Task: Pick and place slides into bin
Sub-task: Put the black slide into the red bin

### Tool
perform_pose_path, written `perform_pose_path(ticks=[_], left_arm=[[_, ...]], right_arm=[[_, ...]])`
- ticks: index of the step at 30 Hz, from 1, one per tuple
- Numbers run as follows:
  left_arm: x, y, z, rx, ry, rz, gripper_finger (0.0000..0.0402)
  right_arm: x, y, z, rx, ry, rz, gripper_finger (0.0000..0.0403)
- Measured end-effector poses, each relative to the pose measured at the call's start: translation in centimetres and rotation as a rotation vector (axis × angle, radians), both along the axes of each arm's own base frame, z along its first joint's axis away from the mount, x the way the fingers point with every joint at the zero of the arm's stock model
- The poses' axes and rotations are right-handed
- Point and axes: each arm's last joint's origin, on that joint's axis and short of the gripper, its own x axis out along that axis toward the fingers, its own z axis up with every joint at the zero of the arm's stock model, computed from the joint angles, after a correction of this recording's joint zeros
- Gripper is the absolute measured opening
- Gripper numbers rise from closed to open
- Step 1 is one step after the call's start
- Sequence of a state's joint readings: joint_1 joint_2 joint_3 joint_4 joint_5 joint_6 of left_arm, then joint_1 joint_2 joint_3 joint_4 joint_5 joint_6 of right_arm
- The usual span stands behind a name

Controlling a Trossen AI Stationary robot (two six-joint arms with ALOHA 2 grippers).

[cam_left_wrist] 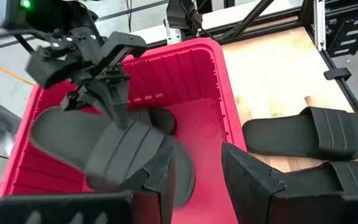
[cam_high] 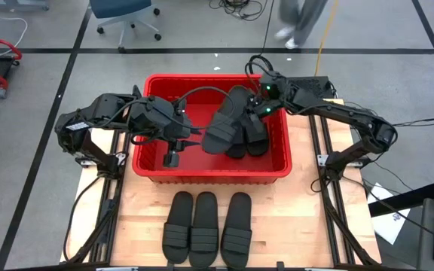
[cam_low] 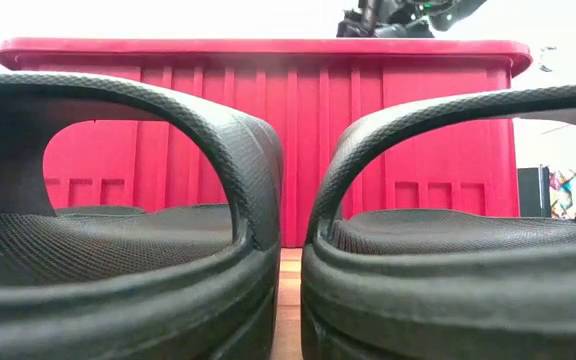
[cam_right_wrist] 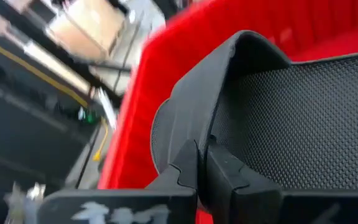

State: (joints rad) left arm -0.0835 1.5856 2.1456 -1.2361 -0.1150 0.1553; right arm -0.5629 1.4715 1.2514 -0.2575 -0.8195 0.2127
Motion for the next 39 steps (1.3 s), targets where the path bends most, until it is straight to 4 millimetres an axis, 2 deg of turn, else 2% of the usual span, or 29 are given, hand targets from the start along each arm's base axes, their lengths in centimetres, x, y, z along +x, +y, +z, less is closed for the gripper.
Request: perform_pose_path(ticks=[7, 10, 15, 22, 30, 39], left_arm=[[-0.1, 0.0, -0.1, 0.022, 0.02, -0.016, 0.0124], [-0.1, 0.0, -0.1, 0.022, 0.02, -0.016, 0.0124], [-0.1, 0.0, -0.1, 0.021, 0.02, -0.016, 0.0124], [-0.1, 0.0, -0.1, 0.019, 0.02, -0.015, 0.0124], [-0.1, 0.0, -0.1, 0.016, 0.02, -0.013, 0.0124], [-0.1, 0.0, -0.1, 0.016, 0.019, -0.013, 0.0124]], right_arm=[[-3.3, -0.6, -1.3, -0.088, 0.127, 0.103, 0.0], [-4.3, -0.9, -1.9, -0.095, 0.192, 0.102, 0.0], [-5.6, -1.2, -2.8, -0.205, 0.341, 0.085, 0.0], [-6.2, -1.1, -3.6, -0.364, 0.473, 0.135, 0.0], [-6.6, -0.8, -3.9, -0.455, 0.467, 0.267, 0.0], [-6.7, -1.0, -4.0, -0.498, 0.5, 0.265, 0.0001]])
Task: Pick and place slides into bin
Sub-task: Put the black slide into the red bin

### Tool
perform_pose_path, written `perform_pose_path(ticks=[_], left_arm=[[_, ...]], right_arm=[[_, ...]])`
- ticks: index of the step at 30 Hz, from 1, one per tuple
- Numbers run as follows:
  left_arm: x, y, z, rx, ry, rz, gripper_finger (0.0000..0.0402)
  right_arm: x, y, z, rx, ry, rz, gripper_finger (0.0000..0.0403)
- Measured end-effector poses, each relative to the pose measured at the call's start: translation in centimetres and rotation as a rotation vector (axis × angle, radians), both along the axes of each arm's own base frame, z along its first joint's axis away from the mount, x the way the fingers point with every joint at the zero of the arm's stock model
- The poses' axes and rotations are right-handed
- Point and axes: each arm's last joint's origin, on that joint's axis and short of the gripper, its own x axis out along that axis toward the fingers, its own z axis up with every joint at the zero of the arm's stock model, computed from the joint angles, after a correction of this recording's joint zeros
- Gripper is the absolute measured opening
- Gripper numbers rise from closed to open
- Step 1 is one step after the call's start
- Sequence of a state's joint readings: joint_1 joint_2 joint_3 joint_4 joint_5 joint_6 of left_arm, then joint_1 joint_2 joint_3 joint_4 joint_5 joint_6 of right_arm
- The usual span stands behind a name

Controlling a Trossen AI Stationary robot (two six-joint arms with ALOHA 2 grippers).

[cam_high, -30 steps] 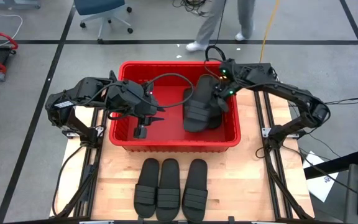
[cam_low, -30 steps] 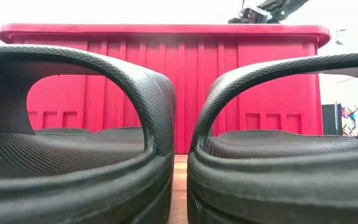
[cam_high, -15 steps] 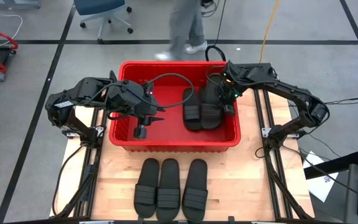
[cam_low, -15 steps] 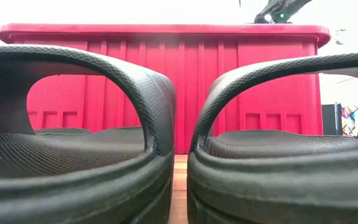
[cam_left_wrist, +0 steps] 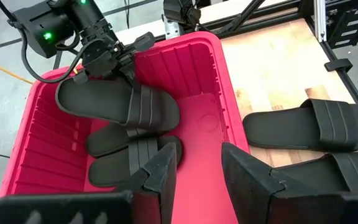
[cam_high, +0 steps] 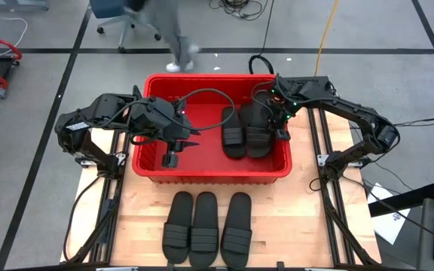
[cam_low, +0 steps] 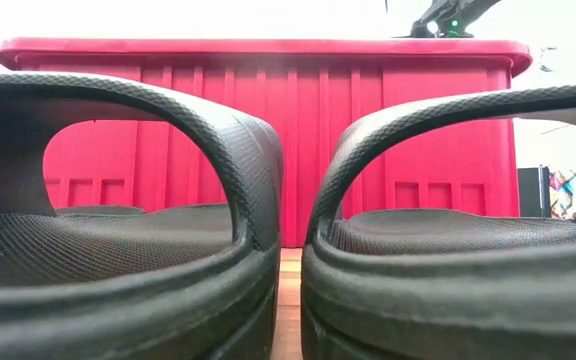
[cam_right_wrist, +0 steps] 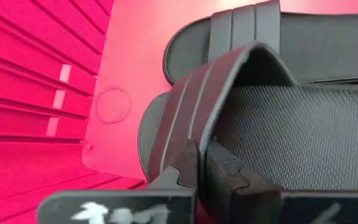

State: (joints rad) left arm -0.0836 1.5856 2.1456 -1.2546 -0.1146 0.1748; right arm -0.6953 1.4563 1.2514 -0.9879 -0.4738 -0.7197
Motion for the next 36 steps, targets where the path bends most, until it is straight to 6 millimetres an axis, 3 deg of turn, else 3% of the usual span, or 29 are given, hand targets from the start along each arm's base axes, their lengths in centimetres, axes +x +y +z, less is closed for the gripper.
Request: perform_pose_path(ticks=[16, 23, 31, 36], left_arm=[[0.0, 0.0, 0.0, 0.0, 0.0, 0.0, 0.0124], [0.0, 0.0, 0.0, -0.003, -0.001, 0.003, 0.0124], [0.0, 0.0, 0.0, -0.004, -0.001, 0.003, 0.0124], [0.0, 0.0, 0.0, -0.003, -0.001, 0.003, 0.0124]], right_arm=[[0.2, -0.1, -2.2, -0.034, -0.036, 0.008, 0.0001], [-0.4, 0.5, -0.9, -0.065, -0.087, 0.007, 0.0001], [-2.2, 2.0, 2.0, -0.085, -0.18, -0.029, 0.0], [-2.3, 2.3, 2.6, -0.061, -0.227, -0.028, 0.0]])
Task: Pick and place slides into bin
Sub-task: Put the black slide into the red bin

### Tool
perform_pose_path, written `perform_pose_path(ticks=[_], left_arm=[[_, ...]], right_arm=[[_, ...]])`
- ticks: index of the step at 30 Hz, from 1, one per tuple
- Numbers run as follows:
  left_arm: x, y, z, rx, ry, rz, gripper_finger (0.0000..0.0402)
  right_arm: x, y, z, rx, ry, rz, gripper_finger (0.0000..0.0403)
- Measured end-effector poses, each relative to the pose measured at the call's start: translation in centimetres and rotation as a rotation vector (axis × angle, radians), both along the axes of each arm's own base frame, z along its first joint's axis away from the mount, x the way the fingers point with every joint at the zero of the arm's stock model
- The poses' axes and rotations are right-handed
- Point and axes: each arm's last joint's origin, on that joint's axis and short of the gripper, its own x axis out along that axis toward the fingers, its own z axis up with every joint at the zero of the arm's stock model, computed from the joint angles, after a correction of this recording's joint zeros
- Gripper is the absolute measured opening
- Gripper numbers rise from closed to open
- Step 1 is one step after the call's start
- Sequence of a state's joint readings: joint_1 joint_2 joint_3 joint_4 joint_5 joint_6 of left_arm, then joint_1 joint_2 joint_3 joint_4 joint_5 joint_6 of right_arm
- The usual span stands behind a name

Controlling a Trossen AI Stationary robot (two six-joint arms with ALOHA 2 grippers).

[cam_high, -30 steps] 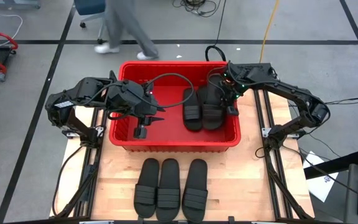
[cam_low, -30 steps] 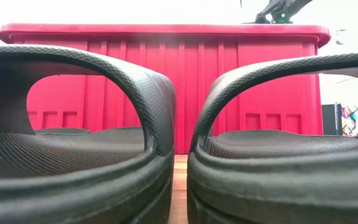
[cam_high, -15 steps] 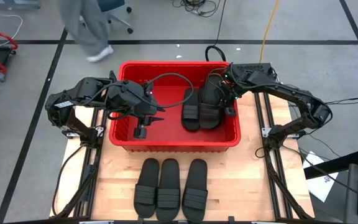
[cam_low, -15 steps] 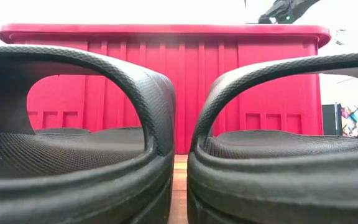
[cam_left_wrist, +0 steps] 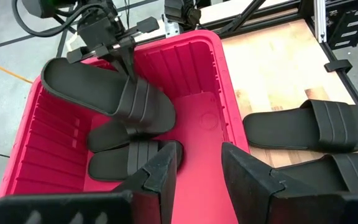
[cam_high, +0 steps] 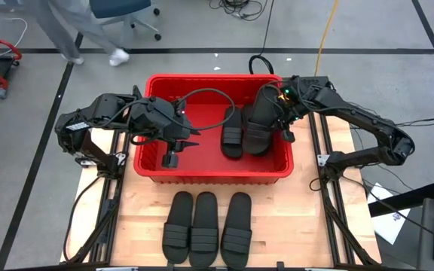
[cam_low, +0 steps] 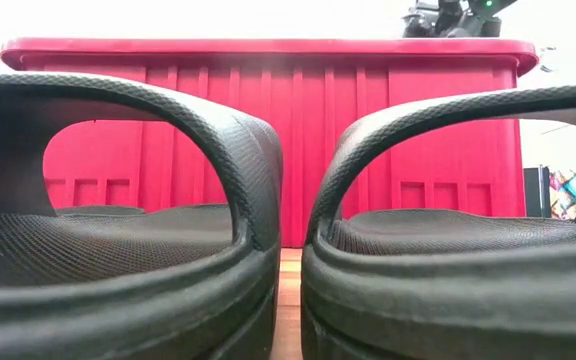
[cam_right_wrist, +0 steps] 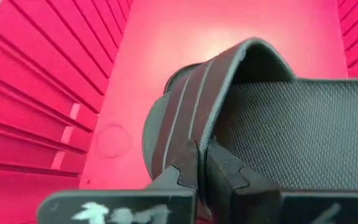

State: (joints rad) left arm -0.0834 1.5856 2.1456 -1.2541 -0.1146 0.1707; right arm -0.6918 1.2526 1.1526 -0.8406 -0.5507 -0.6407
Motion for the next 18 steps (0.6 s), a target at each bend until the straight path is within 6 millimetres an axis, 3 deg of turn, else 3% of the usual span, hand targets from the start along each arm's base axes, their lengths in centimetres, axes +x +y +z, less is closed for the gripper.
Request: perform_pose_path(ticks=[18], left_arm=[[0.0, 0.0, 0.0, -0.017, -0.001, 0.014, 0.0124]], right_arm=[[1.2, -1.0, -2.8, 0.048, 0.06, 0.007, 0.0]])
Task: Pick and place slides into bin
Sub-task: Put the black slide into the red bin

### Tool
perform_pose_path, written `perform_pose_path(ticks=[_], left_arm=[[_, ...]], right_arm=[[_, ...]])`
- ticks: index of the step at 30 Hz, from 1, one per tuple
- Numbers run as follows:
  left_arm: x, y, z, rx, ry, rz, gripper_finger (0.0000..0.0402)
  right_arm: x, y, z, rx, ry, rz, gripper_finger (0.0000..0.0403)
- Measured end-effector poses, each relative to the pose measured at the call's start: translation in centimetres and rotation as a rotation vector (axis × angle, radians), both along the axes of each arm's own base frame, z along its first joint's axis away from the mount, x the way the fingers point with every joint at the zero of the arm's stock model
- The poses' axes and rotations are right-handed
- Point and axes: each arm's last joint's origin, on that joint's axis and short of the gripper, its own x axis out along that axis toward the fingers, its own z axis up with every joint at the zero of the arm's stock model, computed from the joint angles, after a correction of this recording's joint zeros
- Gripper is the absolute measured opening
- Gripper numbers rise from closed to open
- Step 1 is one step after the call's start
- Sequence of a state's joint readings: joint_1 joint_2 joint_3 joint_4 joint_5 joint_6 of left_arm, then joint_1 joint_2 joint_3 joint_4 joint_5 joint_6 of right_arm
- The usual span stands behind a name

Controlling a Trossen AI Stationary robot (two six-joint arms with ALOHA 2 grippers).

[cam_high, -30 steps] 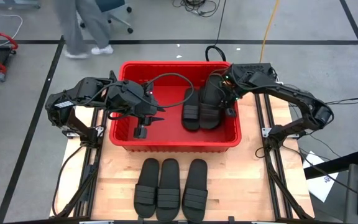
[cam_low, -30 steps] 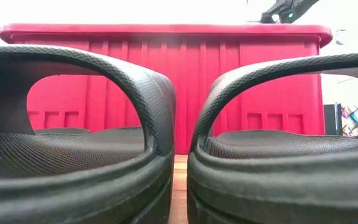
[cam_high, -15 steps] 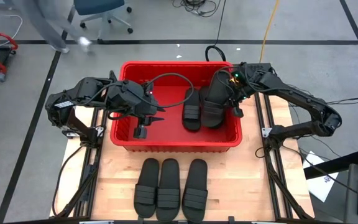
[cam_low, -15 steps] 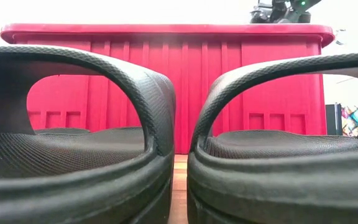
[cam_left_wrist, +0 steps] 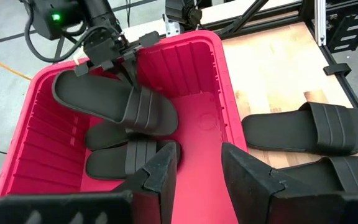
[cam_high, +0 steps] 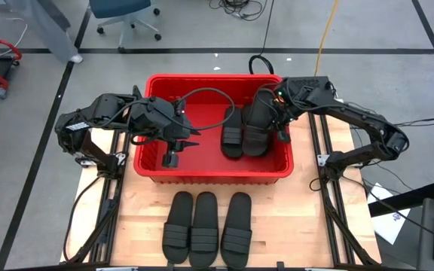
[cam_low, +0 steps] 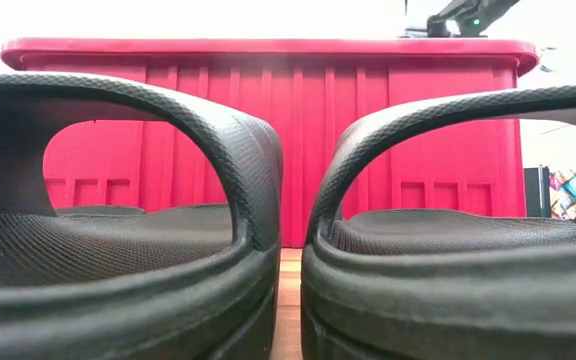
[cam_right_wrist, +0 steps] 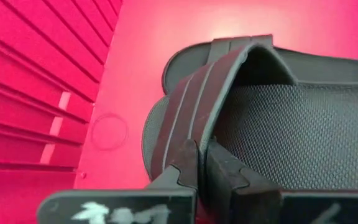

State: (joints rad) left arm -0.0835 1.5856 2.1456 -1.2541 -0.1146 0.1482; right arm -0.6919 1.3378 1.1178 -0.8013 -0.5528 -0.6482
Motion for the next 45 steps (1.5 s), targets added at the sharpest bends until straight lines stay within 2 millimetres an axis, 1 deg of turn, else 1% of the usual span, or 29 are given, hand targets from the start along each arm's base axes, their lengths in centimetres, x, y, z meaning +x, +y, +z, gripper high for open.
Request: perform_pose_path(ticks=[4, 6, 45], left_arm=[[0.0, 0.0, 0.0, 0.0, 0.0, 0.0, 0.0124], [0.0, 0.0, 0.0, 0.0, 0.0, 0.0, 0.0124], [0.0, 0.0, 0.0, 0.001, 0.0, 0.0, 0.0124]], right_arm=[[-0.13, 0.19, -0.97, 0.02, 0.015, -0.002, 0.0], [-0.19, 0.23, -1.14, 0.024, 0.019, -0.002, 0.0], [-0.19, 0.18, -1.22, 0.011, 0.017, 0.001, 0.0001]])
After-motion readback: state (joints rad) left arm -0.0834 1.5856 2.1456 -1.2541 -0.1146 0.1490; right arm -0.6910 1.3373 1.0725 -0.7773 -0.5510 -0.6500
